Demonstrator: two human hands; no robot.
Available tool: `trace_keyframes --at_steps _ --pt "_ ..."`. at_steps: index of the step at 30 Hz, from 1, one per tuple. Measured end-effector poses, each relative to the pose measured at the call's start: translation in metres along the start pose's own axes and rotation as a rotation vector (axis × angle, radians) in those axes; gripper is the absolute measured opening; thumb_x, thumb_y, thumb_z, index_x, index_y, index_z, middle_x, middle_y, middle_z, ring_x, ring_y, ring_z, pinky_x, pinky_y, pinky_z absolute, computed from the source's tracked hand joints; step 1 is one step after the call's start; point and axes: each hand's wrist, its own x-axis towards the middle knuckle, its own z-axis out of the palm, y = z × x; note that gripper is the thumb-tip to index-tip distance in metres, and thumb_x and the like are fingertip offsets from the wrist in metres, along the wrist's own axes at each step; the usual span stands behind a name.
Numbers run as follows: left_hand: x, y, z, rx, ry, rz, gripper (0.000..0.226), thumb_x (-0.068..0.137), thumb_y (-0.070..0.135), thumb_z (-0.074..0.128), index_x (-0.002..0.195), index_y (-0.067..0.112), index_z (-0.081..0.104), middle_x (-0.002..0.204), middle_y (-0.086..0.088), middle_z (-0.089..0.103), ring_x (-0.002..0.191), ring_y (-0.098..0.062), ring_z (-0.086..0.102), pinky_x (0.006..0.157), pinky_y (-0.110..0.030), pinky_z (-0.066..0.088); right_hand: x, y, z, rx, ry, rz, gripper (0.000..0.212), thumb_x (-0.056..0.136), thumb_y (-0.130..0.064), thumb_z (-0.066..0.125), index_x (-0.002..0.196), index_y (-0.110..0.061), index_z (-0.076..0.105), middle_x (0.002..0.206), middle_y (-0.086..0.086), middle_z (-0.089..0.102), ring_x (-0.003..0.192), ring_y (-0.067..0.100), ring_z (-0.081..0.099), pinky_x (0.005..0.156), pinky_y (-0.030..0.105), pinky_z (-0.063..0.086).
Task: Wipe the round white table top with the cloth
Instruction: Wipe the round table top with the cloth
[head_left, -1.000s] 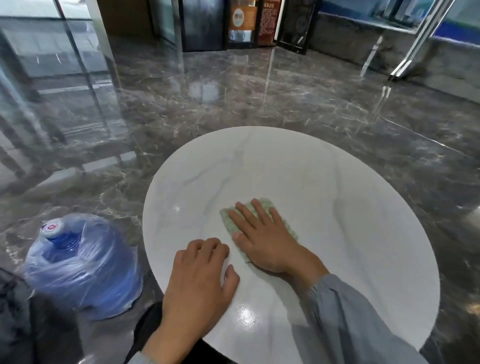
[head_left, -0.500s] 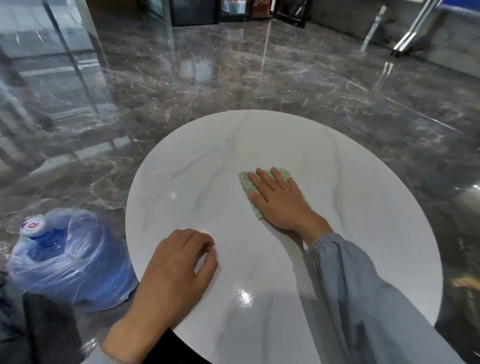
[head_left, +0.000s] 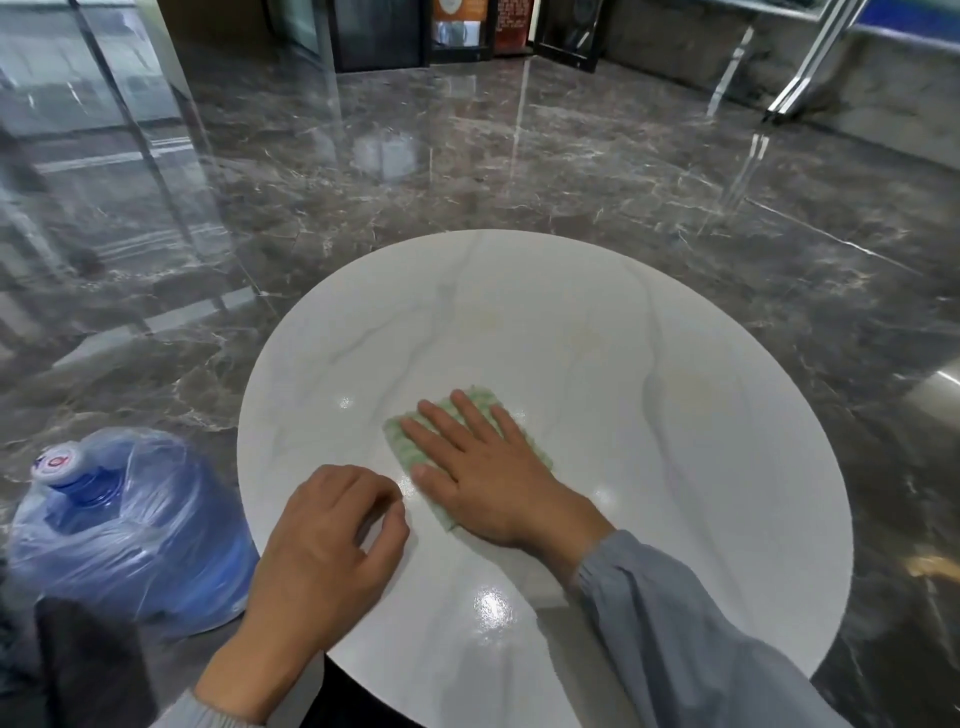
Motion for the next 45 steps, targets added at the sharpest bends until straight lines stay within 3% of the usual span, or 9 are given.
trace_keyframes --at_steps 6,11,16,21,30,33,37,41,45 --pt "-0.004 0.003 -0.001 0.001 -0.001 -0.039 0.013 0.093 0.031 0.060 0.092 0.022 0.069 0.091 0.012 0.062 0.088 -0.016 0.056 0.080 -0.036 0.048 -0.014 0.086 -0.024 -0.093 0.012 0.286 0.058 0.108 -0.057 0.015 0.162 -0.046 -0.003 0.172 -0.017 -0.009 0.158 0.017 -0.013 0.125 0.045 -0.006" --pt "-0.002 0.005 -0.001 0.004 0.007 -0.055 0.015 0.093 0.033 0.059 0.090 0.022 0.068 0.088 0.012 0.061 0.085 -0.016 0.055 0.079 -0.036 0.048 -0.128 0.068 0.000 -0.077 -0.010 0.277 0.065 0.091 -0.072 -0.015 0.154 -0.055 -0.019 0.166 -0.023 -0.024 0.155 0.013 -0.026 0.125 0.045 -0.010" --pt "0.000 0.006 -0.001 0.009 0.013 -0.036 0.016 0.092 0.034 0.058 0.089 0.021 0.067 0.086 0.011 0.060 0.083 -0.015 0.052 0.079 -0.032 0.044 -0.163 -0.031 0.044 -0.116 0.037 0.038 0.064 0.102 -0.052 0.037 0.163 -0.035 0.026 0.169 -0.009 0.027 0.156 0.029 0.022 0.116 0.053 0.016" --pt "0.000 0.011 -0.002 0.021 0.008 -0.033 0.013 0.091 0.031 0.059 0.089 0.021 0.067 0.085 0.010 0.059 0.083 -0.015 0.050 0.079 -0.030 0.041 -0.114 -0.020 0.024 0.026 0.034 0.040 0.057 0.108 -0.057 0.021 0.161 -0.052 0.000 0.169 -0.026 -0.012 0.152 0.004 -0.028 0.122 0.042 -0.020" --pt "-0.003 0.008 0.000 0.049 0.011 -0.023 0.012 0.092 0.029 0.061 0.090 0.019 0.068 0.087 0.007 0.061 0.085 -0.018 0.052 0.081 -0.031 0.042 -0.165 0.041 0.018 -0.032 0.070 0.498 0.063 0.092 -0.067 -0.009 0.153 -0.056 -0.022 0.166 -0.024 -0.024 0.151 0.009 -0.033 0.125 0.045 -0.016" --pt "-0.001 0.008 0.001 0.048 0.021 -0.031 0.010 0.092 0.026 0.062 0.090 0.018 0.068 0.087 0.005 0.062 0.086 -0.020 0.053 0.081 -0.033 0.044 -0.186 -0.011 0.038 -0.024 0.047 0.425 0.063 0.095 -0.062 -0.009 0.155 -0.050 -0.024 0.165 -0.021 -0.031 0.149 0.013 -0.038 0.123 0.049 -0.017" --pt "-0.001 0.004 0.003 0.062 0.025 -0.017 0.012 0.093 0.026 0.062 0.092 0.016 0.068 0.088 0.004 0.063 0.087 -0.020 0.052 0.081 -0.032 0.043 -0.169 -0.061 0.052 -0.015 0.105 0.247 0.058 0.109 -0.052 0.024 0.164 -0.035 0.021 0.172 -0.009 0.013 0.160 0.025 0.002 0.122 0.054 0.003" --pt "0.000 0.008 0.001 0.043 -0.003 -0.024 0.011 0.093 0.028 0.061 0.092 0.018 0.066 0.087 0.007 0.060 0.087 -0.017 0.049 0.081 -0.029 0.039 -0.135 -0.034 0.036 0.039 0.102 0.243 0.057 0.107 -0.057 0.016 0.161 -0.050 -0.001 0.168 -0.026 -0.014 0.153 0.007 -0.028 0.123 0.043 -0.019" --pt "-0.001 0.008 0.000 0.032 -0.003 -0.046 0.014 0.094 0.032 0.058 0.093 0.021 0.065 0.087 0.008 0.059 0.088 -0.016 0.049 0.081 -0.029 0.040 -0.143 0.011 0.020 0.045 0.116 0.416 0.058 0.106 -0.060 0.014 0.160 -0.053 -0.005 0.168 -0.027 -0.013 0.153 0.006 -0.026 0.125 0.041 -0.016"
